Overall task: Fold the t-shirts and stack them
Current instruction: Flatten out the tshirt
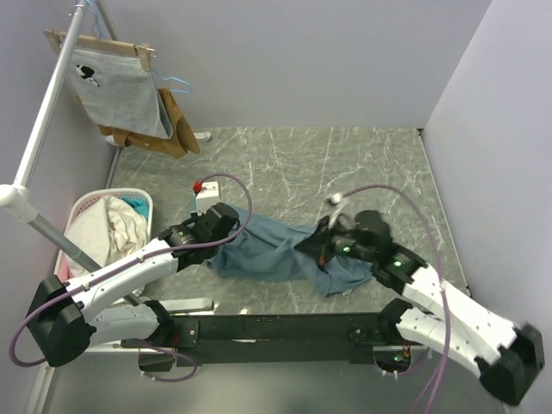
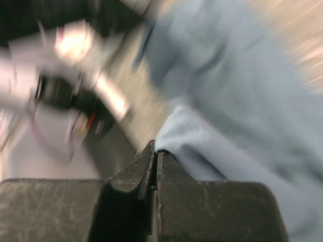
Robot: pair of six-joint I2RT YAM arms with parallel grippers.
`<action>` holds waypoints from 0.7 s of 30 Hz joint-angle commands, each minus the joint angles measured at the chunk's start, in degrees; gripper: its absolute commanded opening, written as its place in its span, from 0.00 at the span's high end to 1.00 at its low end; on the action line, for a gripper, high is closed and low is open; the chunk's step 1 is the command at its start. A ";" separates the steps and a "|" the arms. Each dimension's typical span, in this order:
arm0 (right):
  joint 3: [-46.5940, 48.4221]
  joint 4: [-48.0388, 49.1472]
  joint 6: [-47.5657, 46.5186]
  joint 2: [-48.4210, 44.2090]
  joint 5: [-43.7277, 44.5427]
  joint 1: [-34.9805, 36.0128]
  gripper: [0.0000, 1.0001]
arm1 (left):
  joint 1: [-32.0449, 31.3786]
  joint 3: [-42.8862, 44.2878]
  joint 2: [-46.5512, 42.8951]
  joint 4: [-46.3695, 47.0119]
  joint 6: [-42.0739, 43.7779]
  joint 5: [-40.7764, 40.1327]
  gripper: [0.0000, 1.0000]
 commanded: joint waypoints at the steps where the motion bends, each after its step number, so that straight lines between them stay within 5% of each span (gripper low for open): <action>1: -3.54 2.95 3.08 9.91 -8.39 10.55 0.98 | 0.25 0.73 0.57 2.49 0.84 1.55 0.99; 7: 1.28 4.02 3.70 28.82 -2.37 23.75 0.63 | 0.25 0.91 0.40 2.05 0.84 1.38 0.99; 9: 1.90 1.39 3.53 27.79 2.04 24.46 0.56 | 0.25 1.00 0.40 1.27 0.75 0.85 0.99; 13: 2.08 -7.46 4.75 16.13 18.73 24.37 0.25 | 0.34 0.39 -0.83 0.73 0.49 -0.03 0.97; 17: 0.85 -13.64 7.48 7.40 28.77 23.24 0.17 | 0.43 0.03 -1.19 1.44 0.66 0.41 0.96; 21: -1.17 -17.16 12.22 2.73 28.61 20.95 0.17 | 0.43 0.47 -0.22 1.79 0.93 1.02 0.98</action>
